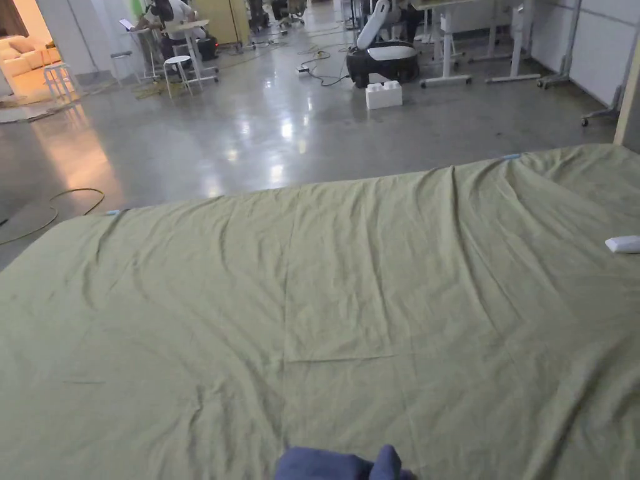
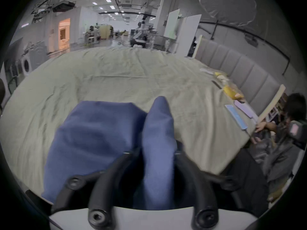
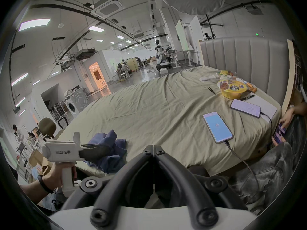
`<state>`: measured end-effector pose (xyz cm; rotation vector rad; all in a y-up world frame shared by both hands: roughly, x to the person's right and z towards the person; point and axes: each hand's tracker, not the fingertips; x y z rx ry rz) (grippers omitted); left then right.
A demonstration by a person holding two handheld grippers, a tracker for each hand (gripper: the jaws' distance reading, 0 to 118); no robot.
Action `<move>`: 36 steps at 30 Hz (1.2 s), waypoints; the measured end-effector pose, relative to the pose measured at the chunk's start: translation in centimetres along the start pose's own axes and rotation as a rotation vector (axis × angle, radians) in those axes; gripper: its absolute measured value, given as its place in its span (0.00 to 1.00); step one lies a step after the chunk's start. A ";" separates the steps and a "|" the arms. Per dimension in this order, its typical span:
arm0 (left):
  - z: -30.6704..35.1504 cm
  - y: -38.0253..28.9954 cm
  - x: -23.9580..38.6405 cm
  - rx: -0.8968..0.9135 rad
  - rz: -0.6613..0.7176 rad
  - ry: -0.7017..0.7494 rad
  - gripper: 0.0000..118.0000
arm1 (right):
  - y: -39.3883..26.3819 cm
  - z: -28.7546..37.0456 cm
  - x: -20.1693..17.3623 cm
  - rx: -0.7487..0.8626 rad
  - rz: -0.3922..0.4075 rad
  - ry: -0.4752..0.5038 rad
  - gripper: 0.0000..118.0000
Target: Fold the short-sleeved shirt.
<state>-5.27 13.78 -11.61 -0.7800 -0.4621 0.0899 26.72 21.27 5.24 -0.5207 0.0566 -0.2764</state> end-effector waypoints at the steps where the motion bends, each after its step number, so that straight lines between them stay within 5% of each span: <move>1: 0.6 0.3 -0.3 0.001 0.022 -0.049 0.62 | 0.0 -0.1 0.0 -0.004 -0.003 -0.001 0.00; 4: 4.7 1.8 -1.8 0.115 0.132 -0.115 0.42 | -0.1 -0.4 -0.3 -0.014 0.000 0.008 0.00; 7: 6.5 2.7 -4.4 0.213 0.346 -0.146 0.35 | -0.4 -0.6 -0.3 -0.016 0.004 0.025 0.00; 9: 5.4 2.4 -6.2 0.229 0.469 -0.164 0.02 | -0.4 -0.6 -0.4 -0.018 0.001 0.027 0.00; 13: -0.7 0.7 -5.9 0.004 0.495 -0.279 0.02 | -0.6 -0.8 -0.5 -0.034 -0.008 0.026 0.00; 16: -5.2 -1.6 -3.6 -0.169 0.340 -0.156 0.00 | -0.8 -0.7 -0.7 -0.047 -0.007 0.015 0.00; 20: -4.4 -0.7 -3.1 -0.108 0.340 -0.167 0.00 | -1.1 -1.4 -1.5 -0.081 -0.008 0.035 0.00; 25: 0.7 1.6 -3.2 0.050 0.375 -0.258 0.00 | -1.0 -7.0 -5.1 -0.181 -0.001 0.222 0.00; 27: 4.3 2.8 -3.8 0.152 0.371 -0.277 0.09 | -0.7 -11.0 -8.2 -0.203 0.036 0.322 0.00; 32: 9.1 3.4 -9.3 0.188 0.425 -0.137 0.57 | -1.1 -21.0 -13.5 -0.337 0.049 0.416 0.00; 35: 9.2 2.7 -12.8 0.166 0.461 -0.129 0.76 | -3.8 -26.0 -13.7 -0.615 0.236 0.161 0.00; 36: 8.9 2.6 -13.8 0.110 0.444 -0.187 0.77 | -4.9 -26.9 -12.8 -0.642 0.216 0.202 0.00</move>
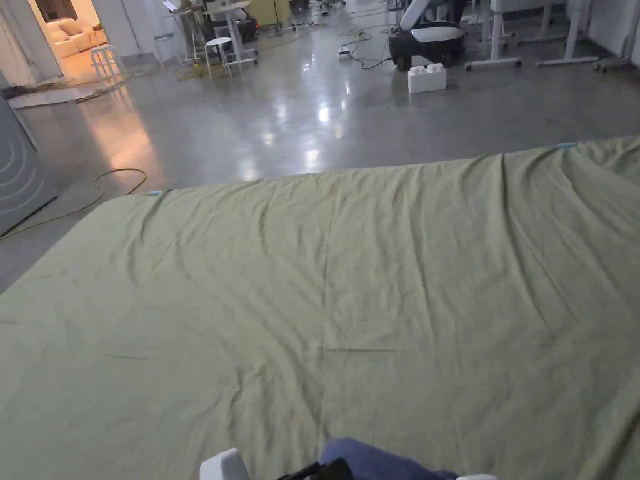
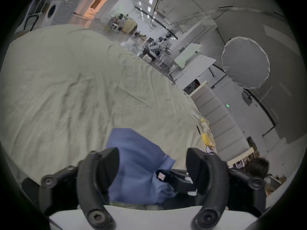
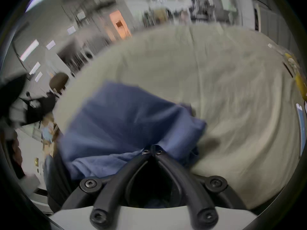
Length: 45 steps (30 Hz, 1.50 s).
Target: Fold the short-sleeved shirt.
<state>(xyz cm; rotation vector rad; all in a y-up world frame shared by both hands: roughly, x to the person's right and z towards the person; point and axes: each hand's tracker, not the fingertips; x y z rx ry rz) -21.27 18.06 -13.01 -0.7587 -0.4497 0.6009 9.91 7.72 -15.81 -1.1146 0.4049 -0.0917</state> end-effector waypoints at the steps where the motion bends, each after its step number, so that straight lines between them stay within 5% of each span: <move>1: -0.4 0.4 -0.8 -0.063 -0.013 -0.030 0.79 | -0.3 1.2 0.9 0.168 -0.067 0.093 0.00; 3: -1.9 0.9 -1.9 -0.122 -0.034 0.032 0.86 | -0.3 1.8 1.3 0.123 -0.170 0.105 0.00; 5: -4.1 1.7 -3.3 -0.181 -0.027 0.060 0.87 | -0.8 1.8 0.8 0.142 -0.085 0.077 0.00; 9: -9.4 2.2 -5.8 -0.347 0.104 -0.074 0.86 | -1.0 2.0 0.4 0.152 -0.092 0.064 0.00; 11: -11.7 1.6 -6.5 -0.415 0.159 -0.087 0.68 | -1.0 2.0 0.4 0.156 -0.093 0.064 0.00; 13: -12.5 1.2 -6.0 -0.392 0.067 0.015 0.31 | -1.2 2.0 0.4 0.161 -0.100 0.064 0.00; 16: -11.3 1.3 -5.5 -0.371 0.085 -0.024 0.26 | -1.3 2.8 0.9 0.174 -0.126 0.100 0.00; 21: -3.2 5.5 -7.4 -0.186 0.160 -0.059 0.24 | -1.9 6.6 1.5 0.280 -0.277 0.247 0.00; 27: 11.7 15.4 -18.9 -0.051 0.140 0.298 0.24 | -4.0 6.1 1.6 0.214 -0.265 0.198 0.00; 30: 14.4 17.9 -23.6 0.024 0.233 0.478 0.24 | -4.8 5.0 1.5 0.174 -0.266 0.201 0.00; 33: 13.8 18.3 -27.3 0.094 0.334 0.496 0.25 | -5.0 4.6 1.4 0.154 -0.268 0.207 0.00; 35: 12.3 17.9 -28.4 0.080 0.341 0.519 0.39 | -4.9 4.7 1.1 0.146 -0.251 0.206 0.00; 36: 11.7 17.7 -28.6 0.072 0.328 0.583 0.54 | -4.8 4.9 1.0 0.147 -0.227 0.200 0.00; 37: 11.4 17.6 -28.5 0.062 0.311 0.645 0.70 | -4.7 5.1 1.0 0.154 -0.208 0.192 0.00; 38: 11.2 17.5 -28.1 0.049 0.278 0.723 0.76 | -4.4 5.6 1.0 0.164 -0.192 0.185 0.00; 41: 12.7 17.5 -24.4 0.100 0.085 0.967 0.75 | -3.8 7.4 1.1 0.239 -0.180 0.203 0.00; 45: 17.3 16.5 -13.5 0.305 -0.190 0.786 0.75 | -2.6 10.9 1.5 0.371 -0.150 0.170 0.00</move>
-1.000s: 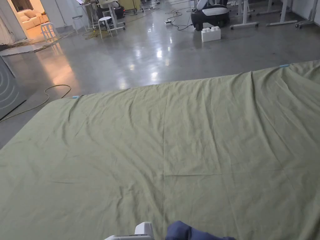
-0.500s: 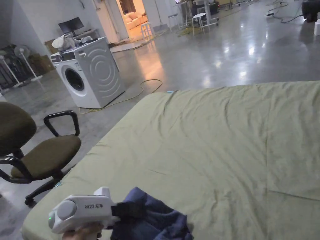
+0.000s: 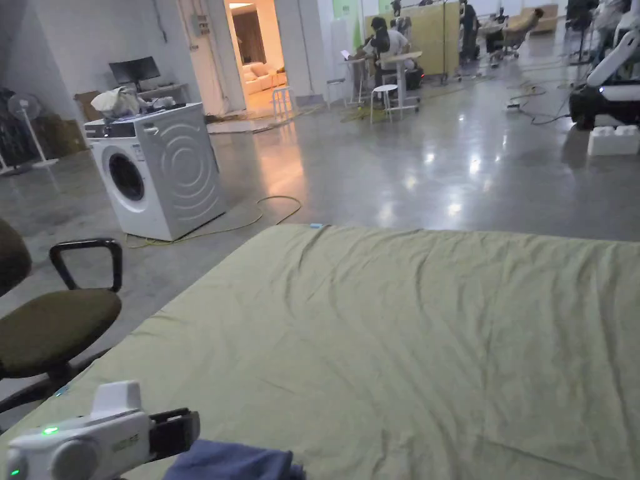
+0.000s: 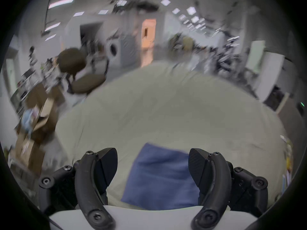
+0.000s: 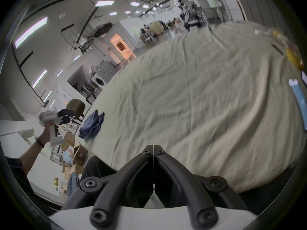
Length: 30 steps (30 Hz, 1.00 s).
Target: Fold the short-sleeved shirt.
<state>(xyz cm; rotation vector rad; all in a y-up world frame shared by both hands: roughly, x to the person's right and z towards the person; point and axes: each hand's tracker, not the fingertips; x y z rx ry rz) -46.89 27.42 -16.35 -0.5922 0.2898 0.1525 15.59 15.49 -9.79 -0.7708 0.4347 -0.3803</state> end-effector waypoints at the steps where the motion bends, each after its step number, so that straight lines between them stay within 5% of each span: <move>1: 2.8 0.5 1.2 0.053 -0.036 -0.061 0.75 | 0.7 0.9 -0.2 0.039 0.022 -0.015 0.00; 6: 17.3 0.0 11.4 0.364 -0.303 -0.197 0.75 | 4.5 6.8 -2.1 0.265 0.178 -0.085 0.00; 16: 24.8 -6.4 23.5 0.581 -0.305 -0.277 0.69 | 7.1 15.6 -4.0 0.596 0.273 -0.198 0.00; 18: 25.3 -7.0 24.3 0.577 -0.304 -0.297 0.57 | 7.1 16.8 -4.2 0.634 0.318 -0.231 0.00; 21: 25.6 -7.2 24.8 0.585 -0.288 -0.329 0.09 | 6.9 18.1 -5.1 0.688 0.459 -0.376 0.00; 22: 25.6 -7.2 24.8 0.585 -0.288 -0.330 0.06 | 7.1 18.6 -5.5 0.713 0.521 -0.404 0.00; 24: 25.6 -7.0 24.7 0.578 -0.291 -0.339 0.00 | 6.8 18.6 -5.2 0.651 0.456 -0.380 0.00; 26: 25.6 -7.0 24.6 0.577 -0.282 -0.330 0.00 | 6.8 19.1 -5.9 0.721 0.535 -0.392 0.00; 27: 25.5 -6.9 24.3 0.573 -0.266 -0.335 0.00 | 6.5 18.8 -5.6 0.676 0.462 -0.355 0.00; 30: 25.5 -6.9 24.0 0.569 -0.249 -0.325 0.00 | 6.6 18.6 -5.8 0.690 0.468 -0.334 0.00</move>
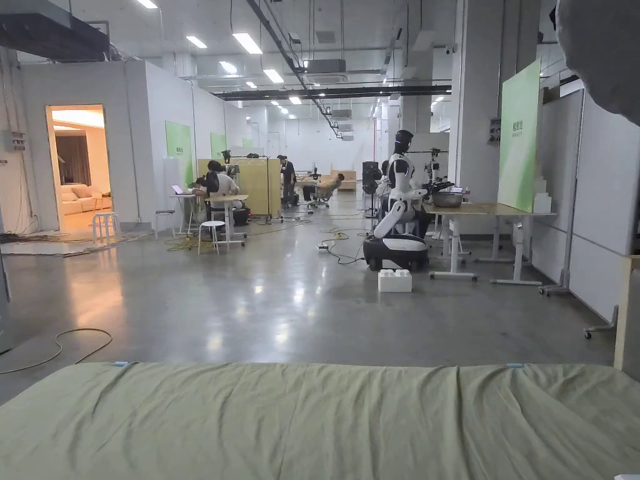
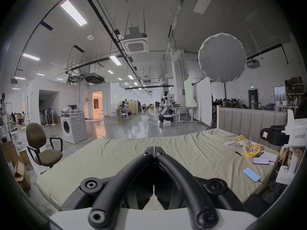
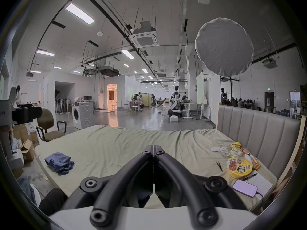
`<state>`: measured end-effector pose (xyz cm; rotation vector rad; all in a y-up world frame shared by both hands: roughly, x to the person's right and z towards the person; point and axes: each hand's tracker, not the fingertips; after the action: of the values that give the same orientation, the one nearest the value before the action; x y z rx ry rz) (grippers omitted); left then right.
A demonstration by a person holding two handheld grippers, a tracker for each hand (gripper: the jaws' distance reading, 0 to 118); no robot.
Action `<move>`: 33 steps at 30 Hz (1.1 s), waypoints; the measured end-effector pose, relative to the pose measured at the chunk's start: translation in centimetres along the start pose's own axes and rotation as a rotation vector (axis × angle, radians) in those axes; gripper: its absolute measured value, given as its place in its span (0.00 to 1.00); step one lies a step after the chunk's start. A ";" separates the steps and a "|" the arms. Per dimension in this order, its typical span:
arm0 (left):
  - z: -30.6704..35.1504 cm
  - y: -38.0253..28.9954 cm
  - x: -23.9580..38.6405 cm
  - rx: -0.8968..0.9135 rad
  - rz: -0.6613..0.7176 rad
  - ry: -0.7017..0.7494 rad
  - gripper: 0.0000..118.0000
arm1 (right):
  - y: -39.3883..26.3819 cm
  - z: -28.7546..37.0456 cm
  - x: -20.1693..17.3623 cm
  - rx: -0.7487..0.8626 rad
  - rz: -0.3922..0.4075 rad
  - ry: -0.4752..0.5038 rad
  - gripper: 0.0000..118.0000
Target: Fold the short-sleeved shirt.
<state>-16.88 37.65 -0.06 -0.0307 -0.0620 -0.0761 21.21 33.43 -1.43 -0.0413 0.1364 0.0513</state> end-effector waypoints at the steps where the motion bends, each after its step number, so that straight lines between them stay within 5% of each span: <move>1: 0.1 -0.1 -0.1 0.004 -0.008 0.007 0.00 | -0.1 -0.1 -0.2 -0.014 -0.007 -0.003 0.00; 29: 0.0 -0.1 -1.1 0.014 0.021 0.029 0.00 | 0.3 -0.5 -0.9 -0.031 -0.036 0.003 0.01; 31: -0.1 -0.1 -1.1 0.014 0.023 0.036 0.02 | 0.3 -0.5 -0.8 -0.027 -0.041 0.000 0.12; 33: 0.0 -0.1 -1.1 0.019 0.023 0.040 0.16 | 0.4 -0.5 -0.7 -0.024 -0.052 -0.002 0.42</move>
<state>-17.99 37.68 -0.16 -0.0111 -0.0222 -0.0531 20.47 33.82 -1.81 -0.0692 0.1321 0.0009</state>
